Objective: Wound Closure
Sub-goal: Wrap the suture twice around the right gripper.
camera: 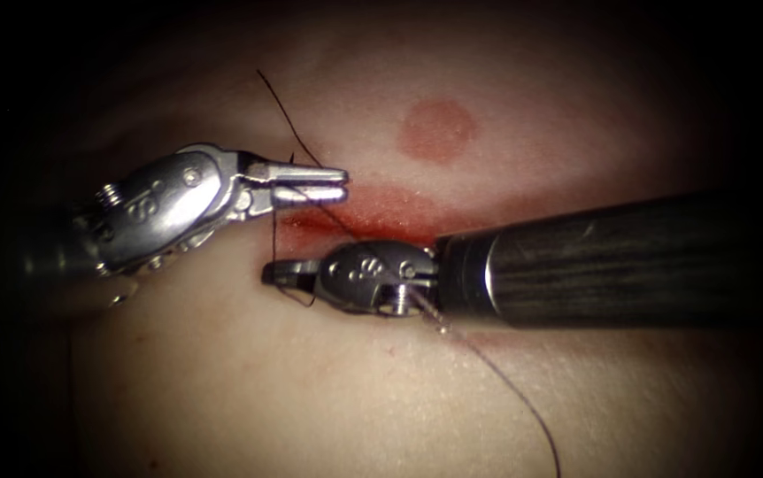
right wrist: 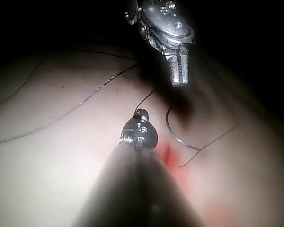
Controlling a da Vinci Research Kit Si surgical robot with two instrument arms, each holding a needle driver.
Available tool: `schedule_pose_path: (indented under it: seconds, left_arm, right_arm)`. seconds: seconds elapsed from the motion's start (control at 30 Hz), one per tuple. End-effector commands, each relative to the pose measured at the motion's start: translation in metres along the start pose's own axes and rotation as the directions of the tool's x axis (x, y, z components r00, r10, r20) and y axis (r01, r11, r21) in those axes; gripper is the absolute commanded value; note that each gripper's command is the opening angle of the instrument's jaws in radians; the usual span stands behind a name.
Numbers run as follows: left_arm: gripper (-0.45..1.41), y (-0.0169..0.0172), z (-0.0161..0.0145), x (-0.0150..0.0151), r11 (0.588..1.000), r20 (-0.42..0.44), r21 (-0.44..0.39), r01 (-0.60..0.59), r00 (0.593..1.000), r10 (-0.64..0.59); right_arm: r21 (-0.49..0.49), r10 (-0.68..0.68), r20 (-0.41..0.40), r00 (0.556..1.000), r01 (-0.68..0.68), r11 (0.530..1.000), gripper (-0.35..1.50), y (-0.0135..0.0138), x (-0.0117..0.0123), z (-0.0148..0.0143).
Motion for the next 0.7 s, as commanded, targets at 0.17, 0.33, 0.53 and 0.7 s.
schedule_pose_path:
  seconds: [0.17,0.33,0.53,0.7]
  left_arm:
    - [-0.35,-0.0006,0.0005,-0.0004,1.0,-0.009,-0.001,0.003,1.0,-0.003]
    - [-0.35,-0.001,0.0005,-0.0002,1.0,-0.016,0.003,0.004,1.0,-0.004]
    - [-0.35,-0.0012,0.0009,-0.0002,1.0,-0.016,0.005,0.004,1.0,-0.004]
    - [-0.35,-0.0014,0.0012,-0.0002,1.0,-0.019,0.004,0.004,1.0,-0.004]
  right_arm:
    - [-0.077,-0.012,0.083,0.996,0.018,0.997,-0.05,-0.0001,-0.0005,0.0009]
    - [-0.068,-0.01,0.073,0.997,0.015,0.998,-0.08,0.0004,-0.0006,0.0011]
    - [-0.113,-0.017,0.088,0.996,0.027,0.993,-0.08,0.0009,-0.0009,0.001]
    - [-0.152,-0.038,0.081,0.996,0.05,0.987,-0.1,0.0011,-0.0008,0.0015]
